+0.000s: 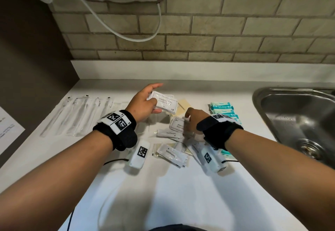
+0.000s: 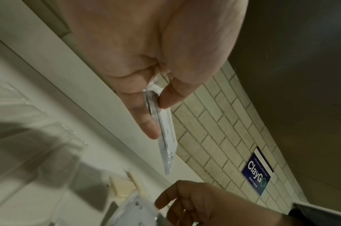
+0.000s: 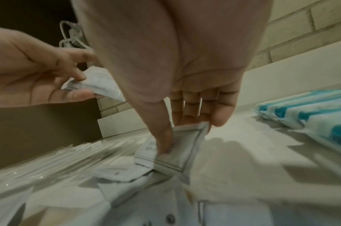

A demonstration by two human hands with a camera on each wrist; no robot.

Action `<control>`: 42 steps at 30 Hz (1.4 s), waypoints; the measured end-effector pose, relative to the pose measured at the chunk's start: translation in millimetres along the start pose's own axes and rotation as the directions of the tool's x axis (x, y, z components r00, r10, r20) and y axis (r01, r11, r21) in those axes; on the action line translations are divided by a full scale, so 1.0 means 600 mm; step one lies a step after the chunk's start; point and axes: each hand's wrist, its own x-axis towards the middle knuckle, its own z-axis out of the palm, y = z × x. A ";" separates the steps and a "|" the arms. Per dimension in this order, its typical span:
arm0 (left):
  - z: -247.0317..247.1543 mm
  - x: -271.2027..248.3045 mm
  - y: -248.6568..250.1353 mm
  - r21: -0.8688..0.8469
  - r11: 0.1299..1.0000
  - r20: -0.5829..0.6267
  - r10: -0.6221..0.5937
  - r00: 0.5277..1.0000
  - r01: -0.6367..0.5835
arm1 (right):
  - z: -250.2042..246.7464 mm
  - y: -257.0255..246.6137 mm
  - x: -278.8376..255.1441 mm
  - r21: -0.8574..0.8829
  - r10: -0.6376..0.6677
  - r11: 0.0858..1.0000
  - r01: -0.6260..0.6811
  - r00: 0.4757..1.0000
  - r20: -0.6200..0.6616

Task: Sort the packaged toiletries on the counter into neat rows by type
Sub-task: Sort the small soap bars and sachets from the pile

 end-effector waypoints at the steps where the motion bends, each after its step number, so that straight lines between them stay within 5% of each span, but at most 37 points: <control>1: -0.002 -0.001 -0.002 0.002 1.000 0.002 -0.002 1.000 0.002 | -0.006 0.000 0.001 0.004 -0.007 1.000 0.007 1.000 -0.007; 5: -0.005 -0.001 -0.009 0.025 0.998 -0.031 -0.061 0.998 0.062 | -0.037 -0.003 0.004 -0.027 -0.039 0.999 0.038 0.999 -0.009; 10: -0.006 -0.002 -0.010 0.061 0.994 -0.070 -0.083 0.994 0.088 | -0.071 0.004 0.003 0.159 -0.018 0.987 0.037 0.993 -0.121; 21: 0.005 -0.007 -0.017 0.176 0.977 0.018 -0.124 0.992 0.119 | -0.088 -0.009 -0.022 0.047 -0.213 0.977 0.210 0.974 0.078; 26: 0.031 -0.015 -0.006 0.141 0.980 0.127 -0.158 0.979 0.140 | -0.095 -0.036 -0.014 0.099 -0.343 0.930 0.353 0.934 -0.104; 32: 0.043 -0.024 0.006 0.041 0.983 0.188 -0.184 0.965 0.180 | -0.096 -0.047 -0.003 0.275 -0.306 0.882 0.382 0.910 -0.281; 42: 0.035 -0.015 0.027 -0.012 0.983 0.076 -0.184 0.980 0.186 | -0.097 -0.045 -0.001 0.292 -0.361 0.849 0.440 0.887 -0.287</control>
